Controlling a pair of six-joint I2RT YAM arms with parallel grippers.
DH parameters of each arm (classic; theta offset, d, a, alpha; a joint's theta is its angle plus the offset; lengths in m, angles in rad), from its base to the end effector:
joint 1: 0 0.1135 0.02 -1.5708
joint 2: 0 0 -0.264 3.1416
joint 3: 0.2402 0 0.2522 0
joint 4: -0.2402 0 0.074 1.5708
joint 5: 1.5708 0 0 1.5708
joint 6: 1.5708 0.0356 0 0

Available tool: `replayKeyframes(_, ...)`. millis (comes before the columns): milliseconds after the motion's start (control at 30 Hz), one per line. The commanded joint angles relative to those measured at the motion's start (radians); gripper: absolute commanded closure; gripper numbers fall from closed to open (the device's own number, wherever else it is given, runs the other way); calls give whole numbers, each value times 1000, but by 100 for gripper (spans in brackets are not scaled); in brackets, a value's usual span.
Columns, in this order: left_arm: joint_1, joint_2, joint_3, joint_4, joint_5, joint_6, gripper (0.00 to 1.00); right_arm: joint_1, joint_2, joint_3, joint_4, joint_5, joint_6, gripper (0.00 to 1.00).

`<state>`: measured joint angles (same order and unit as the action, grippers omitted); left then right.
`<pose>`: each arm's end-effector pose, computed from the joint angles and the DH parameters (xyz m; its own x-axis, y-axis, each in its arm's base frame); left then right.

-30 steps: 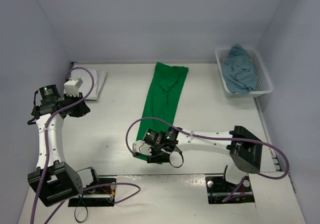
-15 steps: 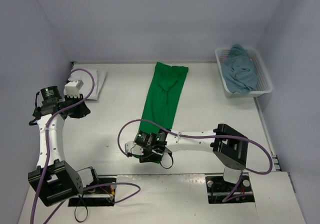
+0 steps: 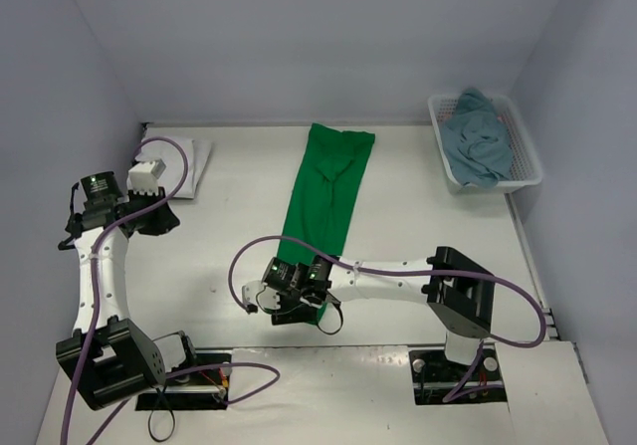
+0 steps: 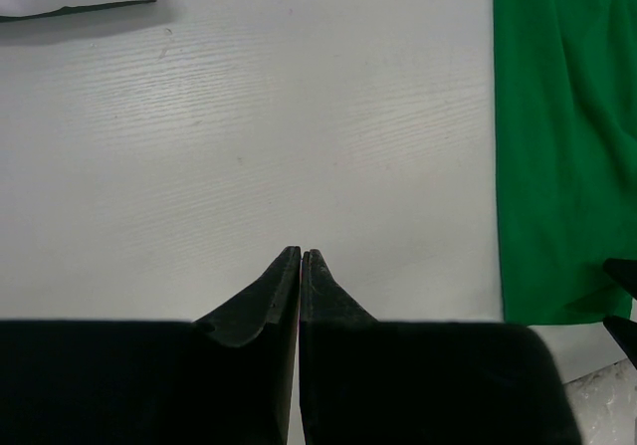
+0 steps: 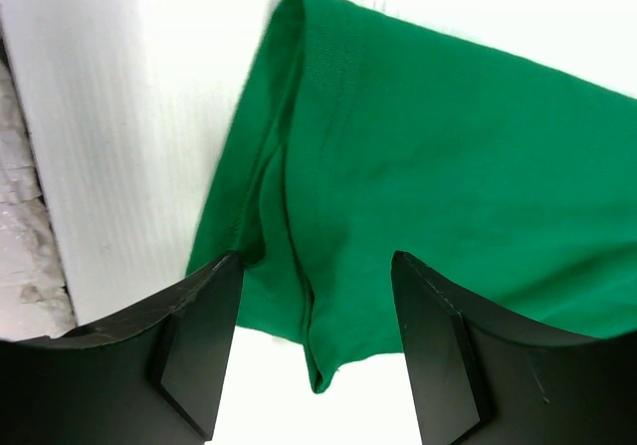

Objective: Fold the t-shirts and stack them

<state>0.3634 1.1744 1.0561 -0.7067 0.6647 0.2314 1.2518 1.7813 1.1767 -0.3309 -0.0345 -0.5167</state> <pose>0.2299 0.0639 0.3128 -0.6427 -0.0513 -0.7644 0.2659 0.9208 -0.2854 0.1167 0.3573 0.1936 0.2525 -0.8098 -0.5297 -0.9554 -0.1219 -0.2690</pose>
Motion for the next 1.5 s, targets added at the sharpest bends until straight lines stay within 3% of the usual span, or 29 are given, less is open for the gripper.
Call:
replayKeyframes(0, 17, -13, 18, 29, 16, 14, 100, 8, -60, 26, -20, -50, 7, 42)
replayKeyframes(967, 35, 2, 12, 30, 32, 16, 100, -11, 124, -9, 104, -146, -17, 44)
replayKeyframes(1100, 35, 2, 12, 32, 30, 14, 100, -23, 124, -17, 102, -165, -16, 53)
replayKeyframes(1200, 35, 4, 12, 30, 29, 16, 100, -31, 127, -18, 102, -165, -14, 68)
replayKeyframes(1433, 35, 14, 12, 29, 27, 14, 100, -34, 95, -37, 93, -176, -23, 80)
replayKeyframes(1467, 35, 13, 12, 29, 26, 14, 100, -35, 90, -41, 92, -173, -23, 86)
